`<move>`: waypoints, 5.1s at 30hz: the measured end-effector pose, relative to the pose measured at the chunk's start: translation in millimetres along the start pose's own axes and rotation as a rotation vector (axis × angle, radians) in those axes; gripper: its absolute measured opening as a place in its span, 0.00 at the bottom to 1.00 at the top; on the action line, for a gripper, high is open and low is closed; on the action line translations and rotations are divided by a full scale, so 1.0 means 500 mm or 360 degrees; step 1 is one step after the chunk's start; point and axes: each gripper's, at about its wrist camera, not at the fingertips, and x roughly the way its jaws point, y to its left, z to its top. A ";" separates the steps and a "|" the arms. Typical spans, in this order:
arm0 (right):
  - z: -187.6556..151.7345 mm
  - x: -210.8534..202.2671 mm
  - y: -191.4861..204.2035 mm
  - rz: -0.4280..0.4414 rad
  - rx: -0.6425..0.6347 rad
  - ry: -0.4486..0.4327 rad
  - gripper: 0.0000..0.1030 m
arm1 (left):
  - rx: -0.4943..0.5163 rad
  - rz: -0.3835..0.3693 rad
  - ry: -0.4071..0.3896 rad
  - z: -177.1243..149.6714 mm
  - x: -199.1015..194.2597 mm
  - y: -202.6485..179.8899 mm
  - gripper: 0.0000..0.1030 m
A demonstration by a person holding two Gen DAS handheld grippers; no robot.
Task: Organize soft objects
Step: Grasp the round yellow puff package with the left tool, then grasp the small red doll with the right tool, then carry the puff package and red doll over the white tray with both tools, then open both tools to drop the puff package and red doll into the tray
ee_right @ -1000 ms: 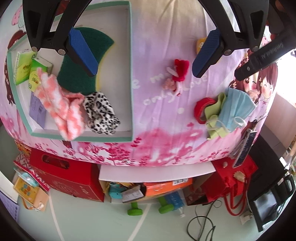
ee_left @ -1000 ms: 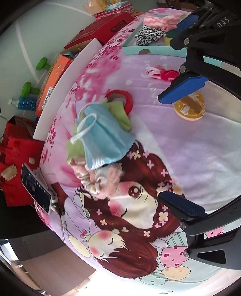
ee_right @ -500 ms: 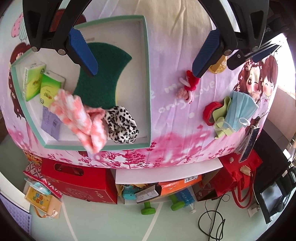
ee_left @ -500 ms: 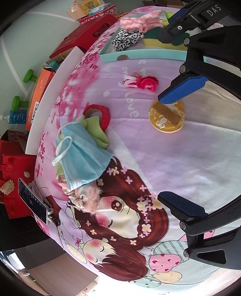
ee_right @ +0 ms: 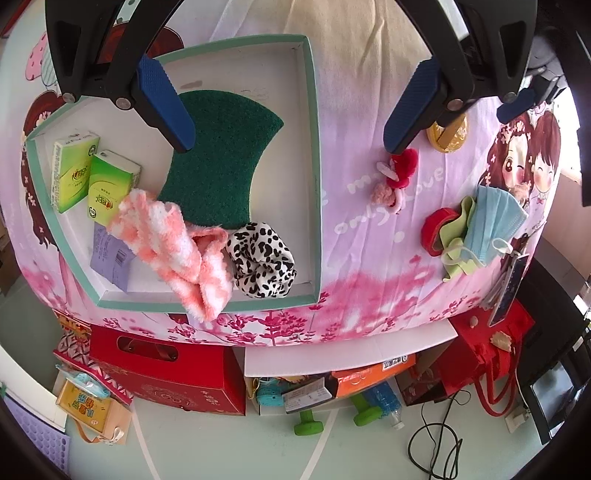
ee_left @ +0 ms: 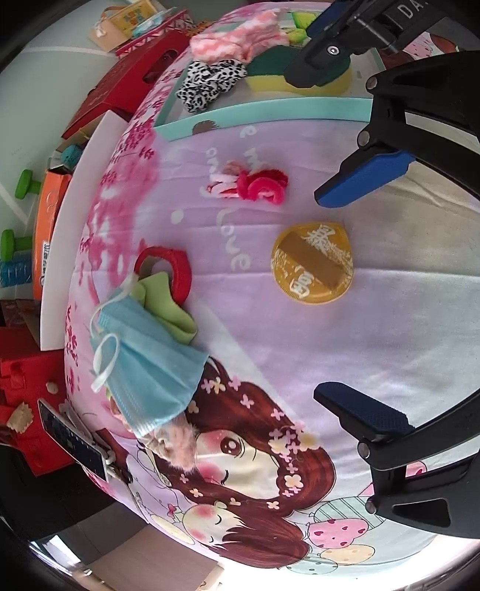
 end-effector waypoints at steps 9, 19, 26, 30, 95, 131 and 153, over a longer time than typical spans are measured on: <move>0.004 0.008 -0.008 0.0003 0.0030 0.0010 1.00 | 0.0105 -0.0028 0.0090 -0.006 0.032 -0.043 0.73; 0.006 0.009 -0.003 0.0009 0.0026 -0.0003 1.00 | 0.0074 -0.0100 0.0080 -0.003 0.033 -0.042 0.48; 0.008 0.013 0.006 0.0027 -0.0003 -0.0014 1.00 | 0.0006 -0.0146 0.0066 0.003 0.032 -0.023 0.48; 0.009 0.016 0.022 0.0066 -0.0038 -0.0038 1.00 | -0.0089 -0.0138 0.0031 0.010 0.017 0.023 0.48; 0.034 -0.079 -0.044 0.0025 0.0030 -0.0296 0.25 | -0.0180 -0.0207 -0.0240 0.067 -0.092 0.010 0.48; -0.005 -0.074 -0.287 -0.0107 0.0446 -0.0182 0.25 | 0.0534 -0.0603 -0.0313 -0.003 -0.038 -0.315 0.48; -0.005 -0.056 -0.285 -0.0123 0.0424 -0.0113 0.48 | 0.0471 -0.0623 -0.0251 0.016 -0.012 -0.299 0.75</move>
